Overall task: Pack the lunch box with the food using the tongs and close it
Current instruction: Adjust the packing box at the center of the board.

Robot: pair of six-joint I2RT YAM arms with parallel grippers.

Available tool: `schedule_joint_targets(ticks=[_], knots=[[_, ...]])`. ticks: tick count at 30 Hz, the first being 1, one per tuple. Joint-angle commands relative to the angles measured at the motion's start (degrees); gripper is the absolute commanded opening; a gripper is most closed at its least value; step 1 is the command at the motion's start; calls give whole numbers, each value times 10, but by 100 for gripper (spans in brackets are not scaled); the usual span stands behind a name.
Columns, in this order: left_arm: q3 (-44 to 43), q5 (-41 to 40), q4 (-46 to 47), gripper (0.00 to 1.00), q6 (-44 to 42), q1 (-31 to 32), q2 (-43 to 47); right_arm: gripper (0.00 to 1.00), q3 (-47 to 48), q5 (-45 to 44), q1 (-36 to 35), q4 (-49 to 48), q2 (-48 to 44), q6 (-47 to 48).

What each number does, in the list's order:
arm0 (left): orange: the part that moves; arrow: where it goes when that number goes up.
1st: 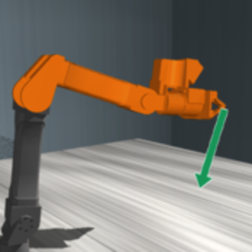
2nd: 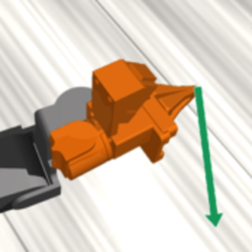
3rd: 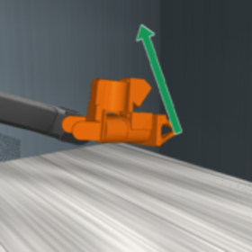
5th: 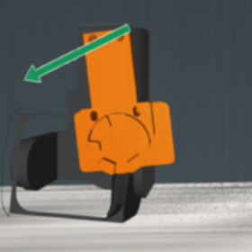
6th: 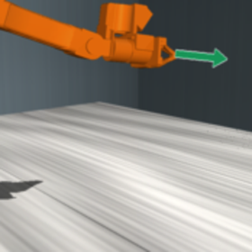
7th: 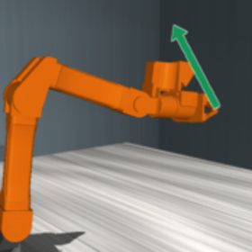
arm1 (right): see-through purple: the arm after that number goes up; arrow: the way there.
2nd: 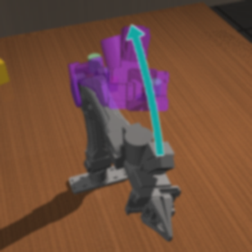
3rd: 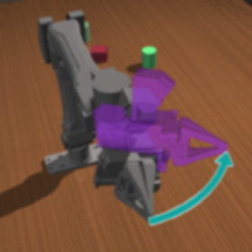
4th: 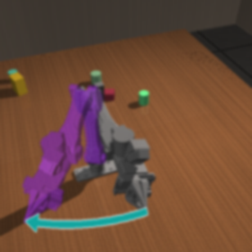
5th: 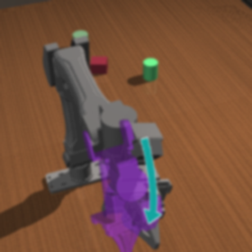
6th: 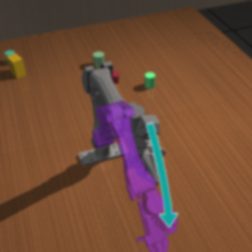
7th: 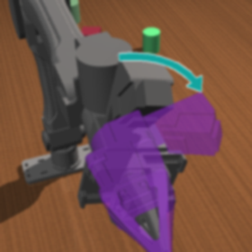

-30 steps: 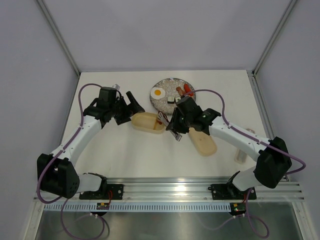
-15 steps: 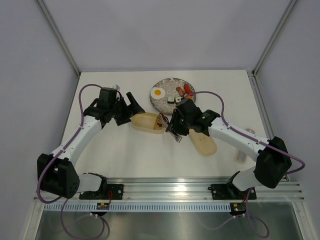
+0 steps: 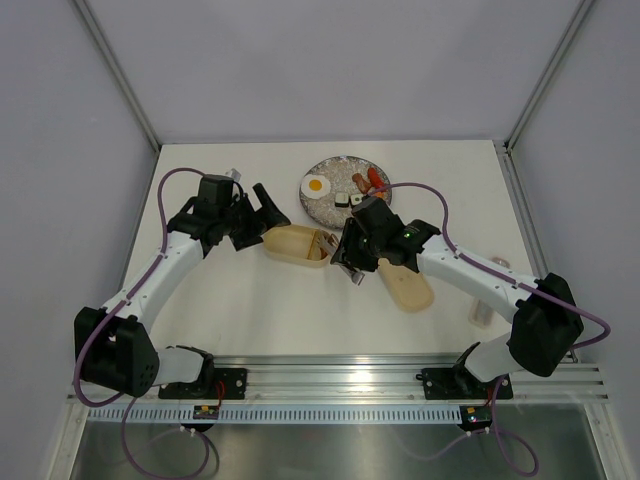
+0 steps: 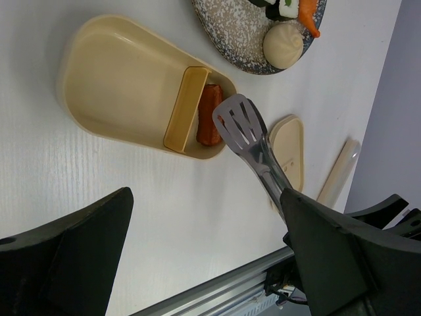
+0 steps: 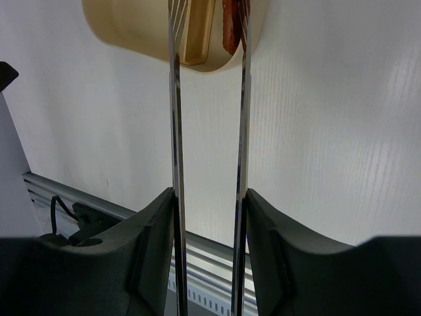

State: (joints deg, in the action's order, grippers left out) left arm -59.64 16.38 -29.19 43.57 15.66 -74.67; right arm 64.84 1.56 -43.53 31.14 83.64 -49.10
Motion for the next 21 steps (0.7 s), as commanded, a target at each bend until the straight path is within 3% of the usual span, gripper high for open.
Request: schedule_joint_targets(ticks=[1,9,12,16,21], knots=[[0,15,26,99,4,-2,3,51,13,-9,-8,-7,-22,6],[-4,13,24,99,2,-2,1,46,63,-52,-8,37,-39,42],[-4,12,24,99,1,-2,0,40,90,-82,-7,59,-38,70],[-3,11,21,99,-2,-2,0,24,129,-124,-7,87,-29,105],[-4,1,11,99,-10,-2,2,17,168,-163,10,117,-15,140]])
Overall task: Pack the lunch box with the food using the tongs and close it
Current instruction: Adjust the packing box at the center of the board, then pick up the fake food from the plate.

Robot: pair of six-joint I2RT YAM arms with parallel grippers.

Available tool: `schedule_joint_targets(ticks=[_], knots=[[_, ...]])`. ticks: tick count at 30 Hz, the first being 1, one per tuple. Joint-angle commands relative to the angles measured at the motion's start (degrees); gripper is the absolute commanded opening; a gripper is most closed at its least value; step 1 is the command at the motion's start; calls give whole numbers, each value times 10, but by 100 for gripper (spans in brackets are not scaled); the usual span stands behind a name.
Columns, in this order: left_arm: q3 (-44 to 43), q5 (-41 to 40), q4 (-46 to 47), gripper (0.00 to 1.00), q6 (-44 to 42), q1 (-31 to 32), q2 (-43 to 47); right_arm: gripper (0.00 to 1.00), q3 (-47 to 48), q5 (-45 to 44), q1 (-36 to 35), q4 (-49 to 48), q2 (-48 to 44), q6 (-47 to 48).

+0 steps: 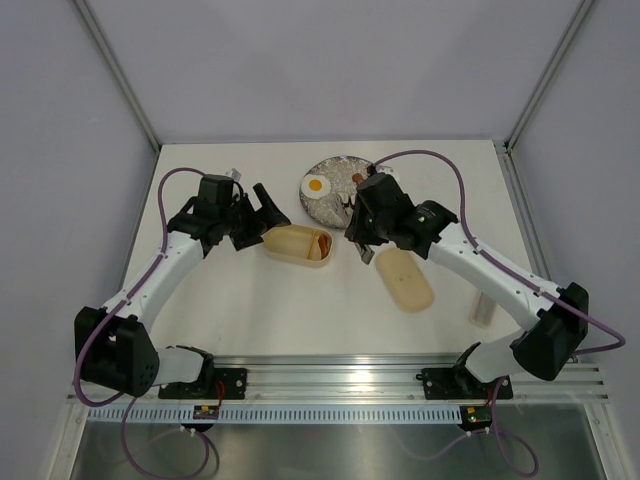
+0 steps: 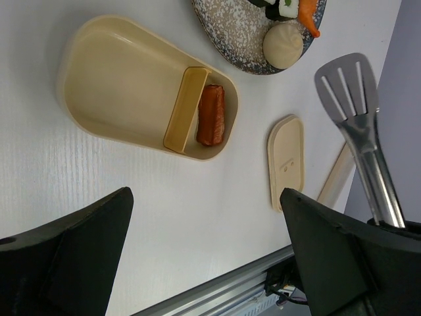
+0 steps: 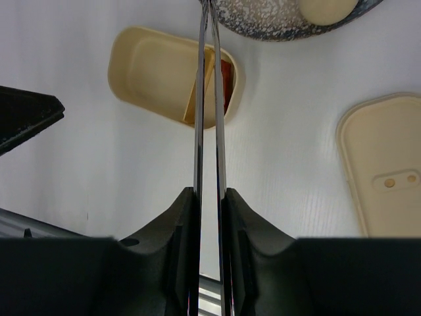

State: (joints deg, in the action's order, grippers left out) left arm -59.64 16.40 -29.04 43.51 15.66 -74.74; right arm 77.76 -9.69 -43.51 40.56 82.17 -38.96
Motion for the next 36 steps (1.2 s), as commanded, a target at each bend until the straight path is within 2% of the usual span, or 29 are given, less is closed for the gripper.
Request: schedule_joint_targets(ticks=[1,12,19,26,36], knots=[[-6,-1,5,99,-12,-2,3,16,48,-50,17,26,1,44],[-4,19,6,99,-24,-19,-8,22,107,-26,110,74,59,151],[-4,21,4,99,-33,-31,-6,33,102,-25,124,68,90,172],[2,24,5,99,-34,-33,-8,51,104,-8,127,62,118,175],[5,21,2,99,-34,-32,-5,53,118,-1,127,59,163,181]])
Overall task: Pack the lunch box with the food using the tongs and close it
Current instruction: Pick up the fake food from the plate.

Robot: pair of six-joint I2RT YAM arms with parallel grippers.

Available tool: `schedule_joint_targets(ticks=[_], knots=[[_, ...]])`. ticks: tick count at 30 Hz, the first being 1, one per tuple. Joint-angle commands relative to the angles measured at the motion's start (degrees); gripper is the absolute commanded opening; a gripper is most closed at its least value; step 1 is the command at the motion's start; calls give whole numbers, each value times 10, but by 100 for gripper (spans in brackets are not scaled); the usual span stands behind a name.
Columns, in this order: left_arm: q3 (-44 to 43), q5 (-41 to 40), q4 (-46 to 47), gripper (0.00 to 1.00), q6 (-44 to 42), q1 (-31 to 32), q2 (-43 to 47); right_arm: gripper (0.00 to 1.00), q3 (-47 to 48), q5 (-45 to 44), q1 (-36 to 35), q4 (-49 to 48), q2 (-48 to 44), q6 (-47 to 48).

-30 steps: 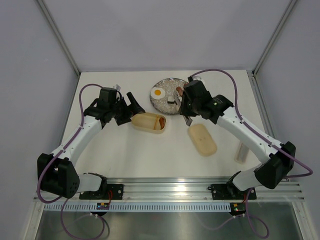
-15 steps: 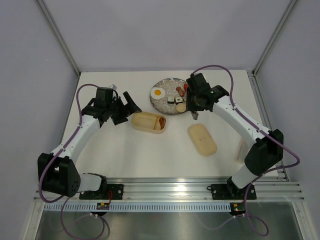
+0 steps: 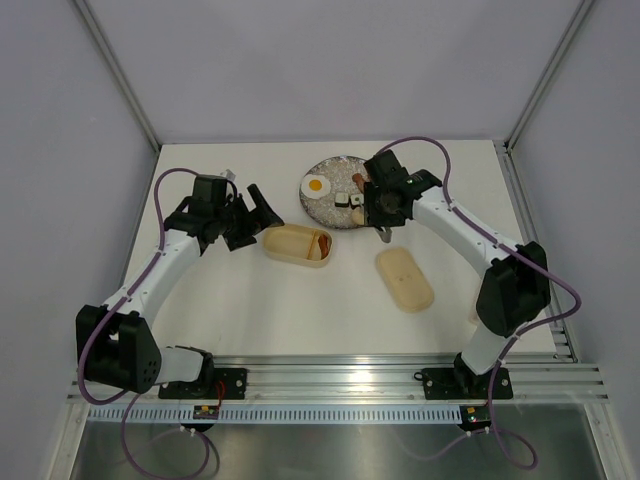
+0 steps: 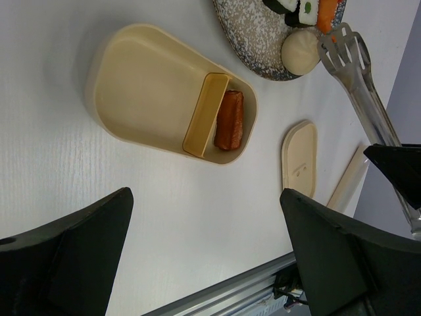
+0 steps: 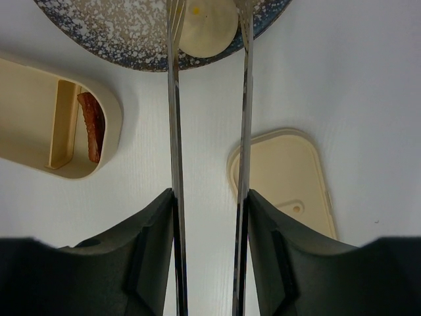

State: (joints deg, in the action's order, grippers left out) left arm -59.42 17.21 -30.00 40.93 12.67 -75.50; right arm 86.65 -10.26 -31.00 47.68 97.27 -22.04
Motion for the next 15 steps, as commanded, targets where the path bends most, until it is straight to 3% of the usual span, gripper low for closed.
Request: schedule_joint_targets(ticks=[1,8,15], knots=[[2,12,11,99,-8,-3,4,53,29,7,2,-13,17,14],[3,10,8,99,-8,-3,5,52,27,20,2,-15,34,14],[4,12,7,99,-8,-3,7,34,26,19,2,-10,14,15]])
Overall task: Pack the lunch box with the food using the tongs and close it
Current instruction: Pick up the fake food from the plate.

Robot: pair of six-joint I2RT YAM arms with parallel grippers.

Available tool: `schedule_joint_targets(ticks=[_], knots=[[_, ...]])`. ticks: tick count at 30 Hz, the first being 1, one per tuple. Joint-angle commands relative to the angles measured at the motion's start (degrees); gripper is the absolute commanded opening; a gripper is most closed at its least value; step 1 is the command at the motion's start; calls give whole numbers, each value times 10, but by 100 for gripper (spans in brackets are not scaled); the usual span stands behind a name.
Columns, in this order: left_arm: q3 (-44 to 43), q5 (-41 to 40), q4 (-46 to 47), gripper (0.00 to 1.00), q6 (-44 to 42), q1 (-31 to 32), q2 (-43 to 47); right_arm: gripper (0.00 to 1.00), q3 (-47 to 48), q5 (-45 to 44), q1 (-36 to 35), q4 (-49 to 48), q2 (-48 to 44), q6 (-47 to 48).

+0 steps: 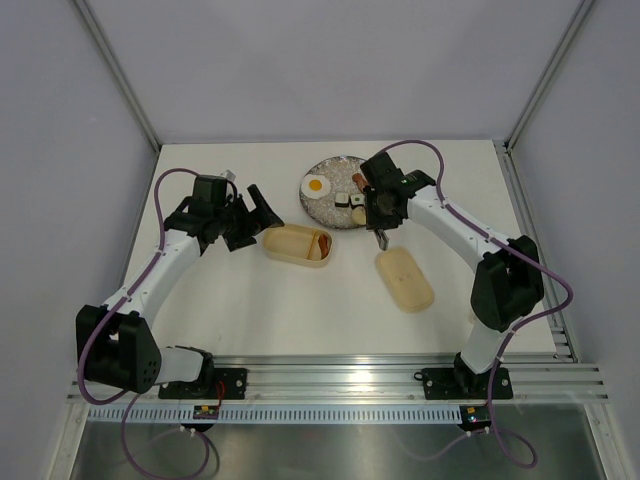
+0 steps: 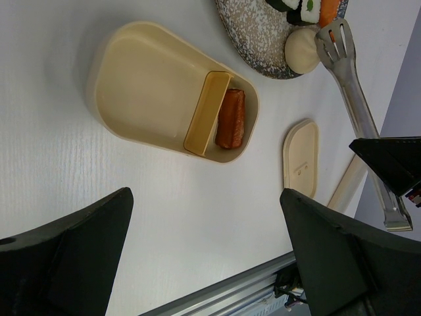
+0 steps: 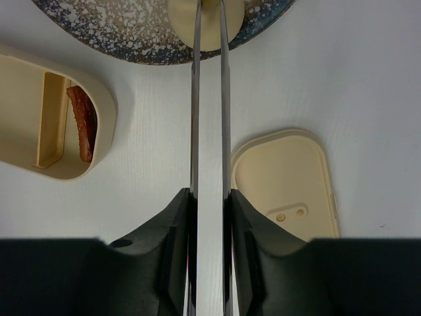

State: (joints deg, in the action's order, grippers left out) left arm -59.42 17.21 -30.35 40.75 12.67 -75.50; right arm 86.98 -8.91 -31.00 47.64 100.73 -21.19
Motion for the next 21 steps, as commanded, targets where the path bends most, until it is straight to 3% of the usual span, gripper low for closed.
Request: schedule_joint_targets(ticks=[1,10,21], knots=[[4,12,11,99,-5,-3,7,33,22,6,2,-8,-25,5],[6,12,10,99,-5,-3,11,14,25,4,2,-3,-55,3],[8,7,10,99,0,-3,9,8,56,25,2,6,-77,3]])
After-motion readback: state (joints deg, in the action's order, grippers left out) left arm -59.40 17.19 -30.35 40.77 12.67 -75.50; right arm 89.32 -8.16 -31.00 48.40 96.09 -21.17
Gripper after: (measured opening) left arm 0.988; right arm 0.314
